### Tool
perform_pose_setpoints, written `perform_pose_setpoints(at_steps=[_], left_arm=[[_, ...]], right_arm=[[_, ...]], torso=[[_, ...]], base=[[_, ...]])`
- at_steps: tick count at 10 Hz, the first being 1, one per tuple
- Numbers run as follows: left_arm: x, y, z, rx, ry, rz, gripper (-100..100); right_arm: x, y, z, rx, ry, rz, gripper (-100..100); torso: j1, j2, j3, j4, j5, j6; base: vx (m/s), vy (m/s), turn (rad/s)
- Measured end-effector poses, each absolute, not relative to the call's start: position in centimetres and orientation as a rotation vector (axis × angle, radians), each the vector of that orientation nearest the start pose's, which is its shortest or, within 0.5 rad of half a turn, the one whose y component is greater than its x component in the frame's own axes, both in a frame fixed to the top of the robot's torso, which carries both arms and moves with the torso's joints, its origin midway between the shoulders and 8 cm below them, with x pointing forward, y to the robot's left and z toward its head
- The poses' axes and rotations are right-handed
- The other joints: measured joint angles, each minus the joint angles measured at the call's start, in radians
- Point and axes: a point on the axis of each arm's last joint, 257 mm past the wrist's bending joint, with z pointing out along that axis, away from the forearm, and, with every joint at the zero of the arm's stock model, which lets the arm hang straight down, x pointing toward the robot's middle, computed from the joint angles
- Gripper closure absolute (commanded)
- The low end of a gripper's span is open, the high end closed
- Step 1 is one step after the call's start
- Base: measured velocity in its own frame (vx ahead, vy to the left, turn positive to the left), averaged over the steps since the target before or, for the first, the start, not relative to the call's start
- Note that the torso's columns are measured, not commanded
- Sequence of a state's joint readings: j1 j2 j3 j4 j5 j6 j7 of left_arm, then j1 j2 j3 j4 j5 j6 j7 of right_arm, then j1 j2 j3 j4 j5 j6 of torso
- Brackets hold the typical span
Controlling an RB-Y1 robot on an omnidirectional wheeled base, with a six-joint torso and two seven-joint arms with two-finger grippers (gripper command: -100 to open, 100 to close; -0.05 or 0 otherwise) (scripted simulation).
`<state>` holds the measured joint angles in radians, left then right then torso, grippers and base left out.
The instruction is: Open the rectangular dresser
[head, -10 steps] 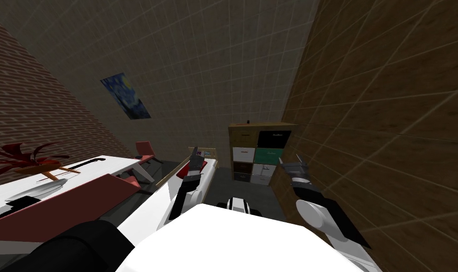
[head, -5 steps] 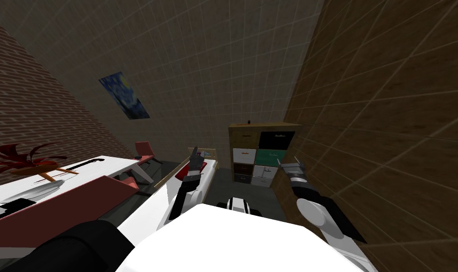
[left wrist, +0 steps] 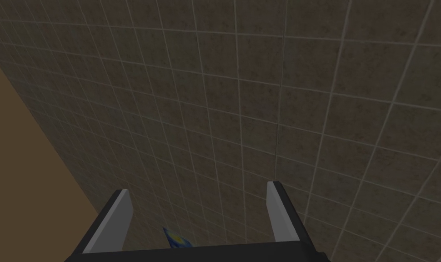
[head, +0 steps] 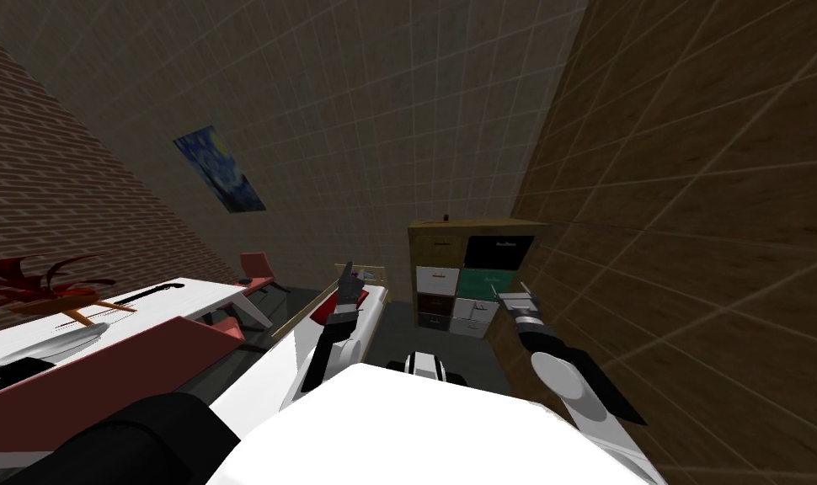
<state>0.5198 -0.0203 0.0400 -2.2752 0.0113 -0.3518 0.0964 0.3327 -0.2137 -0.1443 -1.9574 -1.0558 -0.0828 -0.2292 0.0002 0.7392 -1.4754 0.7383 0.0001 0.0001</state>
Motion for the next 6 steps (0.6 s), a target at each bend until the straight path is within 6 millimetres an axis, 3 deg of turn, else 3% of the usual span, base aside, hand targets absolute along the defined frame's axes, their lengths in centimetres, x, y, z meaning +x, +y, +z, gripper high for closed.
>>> perform_pose_setpoints(at_steps=[6], left_arm=[[36.2, 30.5, -1.4, -0.856, 0.665, -1.306, 0]], right_arm=[[45.0, -38.1, -18.1, 1.918, 0.155, 1.989, -100]], torso=[[-0.001, 0.000, 0.000, 0.000, 0.000, 0.000]], base=[[0.052, 0.006, 0.009]])
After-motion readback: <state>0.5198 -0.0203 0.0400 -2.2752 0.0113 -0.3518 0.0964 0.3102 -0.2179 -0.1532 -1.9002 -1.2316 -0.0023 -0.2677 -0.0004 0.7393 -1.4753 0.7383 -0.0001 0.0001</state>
